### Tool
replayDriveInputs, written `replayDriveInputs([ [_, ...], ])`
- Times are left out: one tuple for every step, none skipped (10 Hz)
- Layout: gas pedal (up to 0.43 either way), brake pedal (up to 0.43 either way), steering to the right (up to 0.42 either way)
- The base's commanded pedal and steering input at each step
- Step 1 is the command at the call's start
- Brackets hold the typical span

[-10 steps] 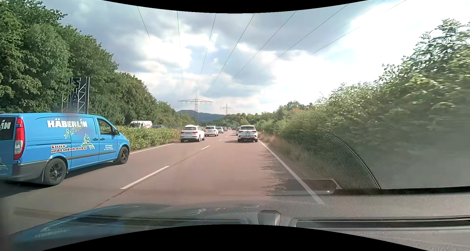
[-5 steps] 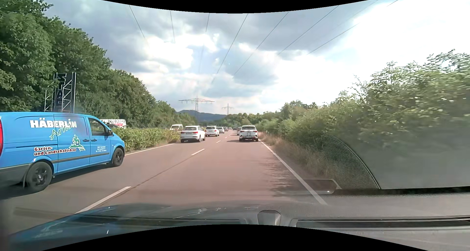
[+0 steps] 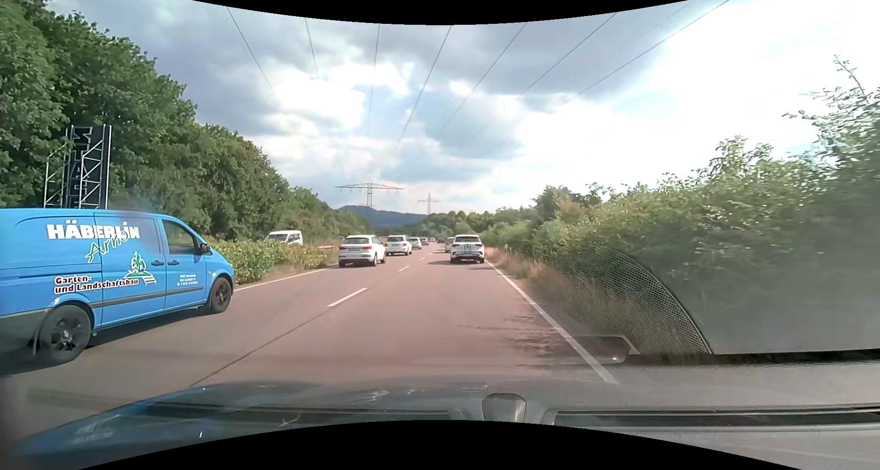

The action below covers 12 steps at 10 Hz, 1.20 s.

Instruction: Follow the waypoints while adhering to traffic rules and regulations

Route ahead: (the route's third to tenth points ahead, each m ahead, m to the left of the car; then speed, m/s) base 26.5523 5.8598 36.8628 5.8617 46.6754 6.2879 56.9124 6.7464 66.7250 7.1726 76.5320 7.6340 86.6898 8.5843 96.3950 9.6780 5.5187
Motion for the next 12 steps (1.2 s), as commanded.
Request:
replayDriveInputs([
  [0.079, 0.000, -0.007],
  [0.079, 0.000, -0.004],
  [0.079, 0.000, -0.004],
  [0.079, 0.000, -0.005],
  [0.079, 0.000, -0.005],
  [0.087, 0.000, -0.004],
  [0.110, 0.000, -0.005],
  [0.118, 0.000, -0.004],
  [0.118, 0.000, -0.005],
  [0.130, 0.000, -0.004],
  [0.130, 0.000, -0.001],
  [0.130, 0.000, -0.001],
])
